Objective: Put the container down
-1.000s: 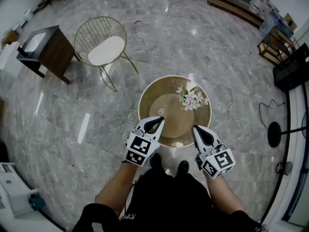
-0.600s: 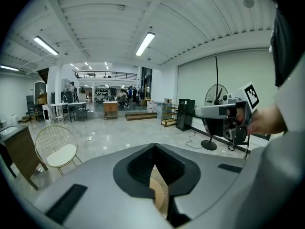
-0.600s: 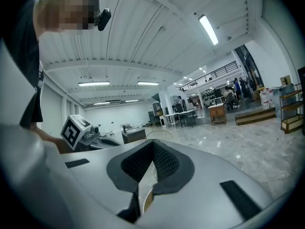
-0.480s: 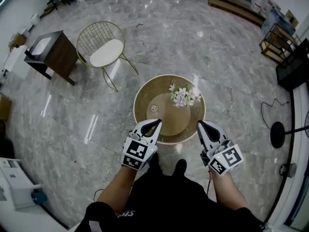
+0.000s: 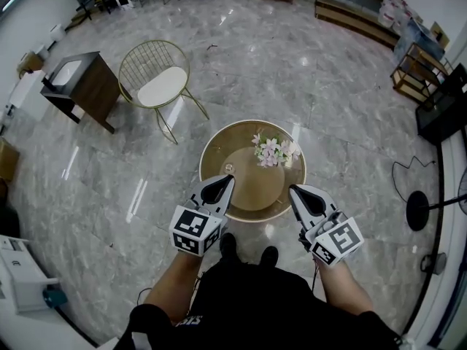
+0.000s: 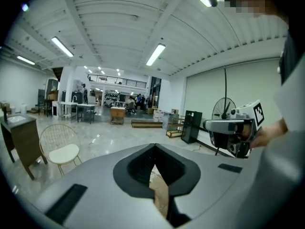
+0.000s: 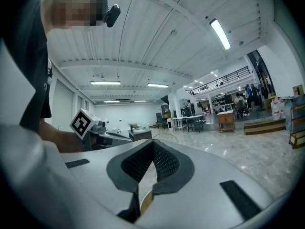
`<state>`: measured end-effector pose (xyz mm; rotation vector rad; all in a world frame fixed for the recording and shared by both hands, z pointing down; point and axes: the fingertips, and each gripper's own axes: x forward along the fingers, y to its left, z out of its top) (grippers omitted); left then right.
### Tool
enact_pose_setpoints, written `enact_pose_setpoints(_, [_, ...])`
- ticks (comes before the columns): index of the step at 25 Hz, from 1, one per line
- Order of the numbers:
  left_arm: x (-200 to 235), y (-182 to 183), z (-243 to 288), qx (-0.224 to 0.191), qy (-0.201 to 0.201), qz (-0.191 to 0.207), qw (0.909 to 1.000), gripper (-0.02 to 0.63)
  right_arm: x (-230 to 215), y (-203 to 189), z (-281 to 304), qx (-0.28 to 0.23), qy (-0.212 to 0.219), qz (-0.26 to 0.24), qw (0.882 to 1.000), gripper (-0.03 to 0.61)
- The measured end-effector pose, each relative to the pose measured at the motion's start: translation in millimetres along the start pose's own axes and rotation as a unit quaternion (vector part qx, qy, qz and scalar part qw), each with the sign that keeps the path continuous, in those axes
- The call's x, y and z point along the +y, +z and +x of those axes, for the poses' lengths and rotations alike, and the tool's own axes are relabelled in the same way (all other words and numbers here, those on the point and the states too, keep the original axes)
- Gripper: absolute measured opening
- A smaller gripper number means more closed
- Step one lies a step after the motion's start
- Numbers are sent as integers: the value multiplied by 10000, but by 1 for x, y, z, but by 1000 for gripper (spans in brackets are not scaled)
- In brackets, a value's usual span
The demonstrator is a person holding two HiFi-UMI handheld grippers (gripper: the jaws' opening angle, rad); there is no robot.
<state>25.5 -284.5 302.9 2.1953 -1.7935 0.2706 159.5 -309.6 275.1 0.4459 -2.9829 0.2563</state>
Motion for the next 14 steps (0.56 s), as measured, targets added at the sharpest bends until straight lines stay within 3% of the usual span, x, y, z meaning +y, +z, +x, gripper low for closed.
enact_pose_setpoints(6, [-5, 9, -10, -297, 238, 253, 9990, 15, 3, 4, -2, -26, 114, -85, 9999, 11])
enact_pose_setpoints(14, [3, 17, -7, -275, 440, 403, 9978, 17, -1, 10, 1, -72, 128, -10, 9999, 11])
